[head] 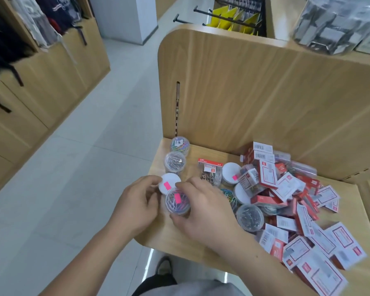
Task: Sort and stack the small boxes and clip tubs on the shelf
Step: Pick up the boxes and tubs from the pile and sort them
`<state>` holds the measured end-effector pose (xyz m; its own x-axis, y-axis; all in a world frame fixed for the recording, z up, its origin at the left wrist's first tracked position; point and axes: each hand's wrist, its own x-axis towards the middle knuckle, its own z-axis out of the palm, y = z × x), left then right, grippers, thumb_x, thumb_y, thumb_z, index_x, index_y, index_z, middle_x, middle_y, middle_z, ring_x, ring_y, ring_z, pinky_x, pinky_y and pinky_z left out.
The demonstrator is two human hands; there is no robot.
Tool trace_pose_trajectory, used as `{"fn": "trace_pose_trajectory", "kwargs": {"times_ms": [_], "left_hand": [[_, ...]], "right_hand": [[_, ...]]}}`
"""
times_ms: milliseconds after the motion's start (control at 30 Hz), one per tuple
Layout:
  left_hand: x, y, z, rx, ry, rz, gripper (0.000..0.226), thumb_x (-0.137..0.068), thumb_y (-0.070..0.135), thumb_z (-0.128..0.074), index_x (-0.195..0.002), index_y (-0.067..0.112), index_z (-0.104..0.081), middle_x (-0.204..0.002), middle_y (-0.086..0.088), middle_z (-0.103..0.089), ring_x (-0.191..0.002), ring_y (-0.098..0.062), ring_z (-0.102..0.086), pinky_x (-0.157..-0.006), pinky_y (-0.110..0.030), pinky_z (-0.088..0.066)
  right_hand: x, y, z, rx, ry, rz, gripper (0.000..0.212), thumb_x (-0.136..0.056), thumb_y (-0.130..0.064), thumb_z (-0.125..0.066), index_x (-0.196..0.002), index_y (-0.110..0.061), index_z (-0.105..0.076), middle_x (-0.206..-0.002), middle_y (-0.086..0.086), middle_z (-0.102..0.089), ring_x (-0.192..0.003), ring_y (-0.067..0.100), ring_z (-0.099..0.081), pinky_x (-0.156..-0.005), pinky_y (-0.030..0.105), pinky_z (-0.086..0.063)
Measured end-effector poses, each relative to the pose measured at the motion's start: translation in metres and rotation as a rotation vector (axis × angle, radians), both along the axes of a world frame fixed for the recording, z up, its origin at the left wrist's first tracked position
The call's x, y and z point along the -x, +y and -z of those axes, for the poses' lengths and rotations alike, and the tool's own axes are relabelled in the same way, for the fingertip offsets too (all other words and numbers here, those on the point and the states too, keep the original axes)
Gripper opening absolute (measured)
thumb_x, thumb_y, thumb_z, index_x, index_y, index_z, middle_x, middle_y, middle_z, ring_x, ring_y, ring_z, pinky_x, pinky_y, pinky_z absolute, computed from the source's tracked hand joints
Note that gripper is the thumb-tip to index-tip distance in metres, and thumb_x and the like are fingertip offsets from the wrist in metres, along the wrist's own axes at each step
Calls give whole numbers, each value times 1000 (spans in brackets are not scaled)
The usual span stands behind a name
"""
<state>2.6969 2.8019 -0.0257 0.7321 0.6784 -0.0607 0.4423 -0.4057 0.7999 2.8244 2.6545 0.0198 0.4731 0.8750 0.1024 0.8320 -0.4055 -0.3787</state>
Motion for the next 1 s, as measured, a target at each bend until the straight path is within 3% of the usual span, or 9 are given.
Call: {"fn": "trace_pose_trajectory", "kwargs": {"times_ms": [267, 400, 533, 600, 733, 833, 1000], "left_hand": [[6, -22, 3, -5, -50, -84, 29, -89, 11, -70, -105, 34, -68, -101, 17, -68, -89, -1, -69, -83, -38, -59], [-3, -34, -17, -102, -66, -129, 22, -90, 14, -69, -103, 32, -68, -100, 18, -62, -85, -4, -66, -75, -36, -58], [-36, -51, -42, -264, -74, 109, 16, -89, 25, -65, -104, 32, -67, -102, 18, -60, -89, -7, -62, -73, -35, -55], [-72, -56, -47, -402, -4, 247, 26, -90, 33, -63, -116, 31, -65, -110, 11, -60, -100, -17, -61, -74, -36, -54], [-145, -58, -47, -615, 430, 344, 50, -90, 52, -57, -133, 28, -56, -124, -4, -51, -117, -33, -52, -81, -41, -54], [-158, -48, -37, -561, 503, 351, 54, -84, 51, -61, -130, 24, -56, -122, -6, -44, -113, -37, -55, -81, -43, -54], [-140, -21, -42, -296, 184, 235, 54, -81, 32, -75, -132, 21, -61, -129, 0, -50, -118, -23, -57, -96, -37, -50]], "right_hand": [[4, -9, 14, 151, -129, -59, 43, -64, -52, -77, -97, -27, -67, -97, -7, -59, -93, 23, -58, -73, 37, -46], [4, -19, 12, 50, -122, -18, 37, -70, -45, -79, -100, -27, -67, -100, -5, -58, -92, 23, -58, -71, 36, -47], [-22, -64, -11, -63, -76, 171, 25, -81, -46, -73, -99, -28, -71, -93, -8, -63, -87, 22, -61, -66, 35, -52], [-39, -88, -19, 39, -120, 279, 27, -81, -48, -72, -96, -26, -72, -95, -6, -64, -89, 23, -62, -63, 33, -51], [-46, -103, -15, 217, -195, 352, 27, -75, -48, -73, -83, -23, -69, -90, -3, -58, -77, 26, -63, -53, 31, -45], [-41, -103, -8, 245, -202, 338, 32, -69, -46, -82, -76, -20, -65, -86, 1, -52, -65, 28, -59, -46, 33, -42], [-39, -98, -3, 303, -193, 370, 36, -65, -43, -87, -80, -21, -63, -94, 2, -53, -57, 25, -59, -41, 31, -41]]}}
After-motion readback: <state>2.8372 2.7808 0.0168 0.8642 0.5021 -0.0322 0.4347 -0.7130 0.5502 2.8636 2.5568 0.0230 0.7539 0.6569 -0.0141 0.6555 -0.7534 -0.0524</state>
